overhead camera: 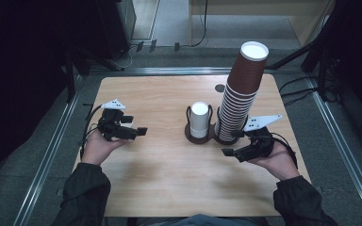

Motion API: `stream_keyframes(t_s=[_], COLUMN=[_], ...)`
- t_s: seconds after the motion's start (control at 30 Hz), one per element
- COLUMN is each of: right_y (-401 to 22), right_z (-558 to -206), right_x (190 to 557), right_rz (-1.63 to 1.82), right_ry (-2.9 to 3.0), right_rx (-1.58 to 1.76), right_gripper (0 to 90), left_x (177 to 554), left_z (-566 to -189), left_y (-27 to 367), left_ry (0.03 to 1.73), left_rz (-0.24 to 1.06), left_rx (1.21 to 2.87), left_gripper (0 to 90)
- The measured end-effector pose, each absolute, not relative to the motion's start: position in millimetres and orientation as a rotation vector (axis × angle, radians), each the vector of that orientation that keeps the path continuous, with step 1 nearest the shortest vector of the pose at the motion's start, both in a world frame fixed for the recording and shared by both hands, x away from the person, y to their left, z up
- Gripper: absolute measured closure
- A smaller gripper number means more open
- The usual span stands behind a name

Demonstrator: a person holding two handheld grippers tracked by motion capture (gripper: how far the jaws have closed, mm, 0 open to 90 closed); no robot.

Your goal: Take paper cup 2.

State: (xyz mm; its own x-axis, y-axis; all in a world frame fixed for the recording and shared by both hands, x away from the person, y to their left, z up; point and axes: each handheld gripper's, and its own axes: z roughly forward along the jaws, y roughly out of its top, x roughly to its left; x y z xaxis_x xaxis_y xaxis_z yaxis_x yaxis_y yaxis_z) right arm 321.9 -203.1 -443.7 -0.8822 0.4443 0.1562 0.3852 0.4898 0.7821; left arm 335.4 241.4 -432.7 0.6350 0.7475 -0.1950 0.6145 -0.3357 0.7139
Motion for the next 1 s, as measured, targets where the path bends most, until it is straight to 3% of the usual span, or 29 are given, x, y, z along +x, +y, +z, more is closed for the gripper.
stream_keyframes(t_s=[0.4,1.0], right_y=[-219,-265], right_z=[-423,-344], right_x=[329,348], right_rz=[1.361,1.343], right_ry=[2.668,2.623], right_rx=[0.769,0.672], right_gripper=[25.3,25.3], left_x=[328,315], left_z=[-447,-451], left_y=[213,192], left_ry=[0.984,0.910], left_rz=[0.152,0.073], left_rx=[2.126,2.128], left_gripper=[15.4,15.5])
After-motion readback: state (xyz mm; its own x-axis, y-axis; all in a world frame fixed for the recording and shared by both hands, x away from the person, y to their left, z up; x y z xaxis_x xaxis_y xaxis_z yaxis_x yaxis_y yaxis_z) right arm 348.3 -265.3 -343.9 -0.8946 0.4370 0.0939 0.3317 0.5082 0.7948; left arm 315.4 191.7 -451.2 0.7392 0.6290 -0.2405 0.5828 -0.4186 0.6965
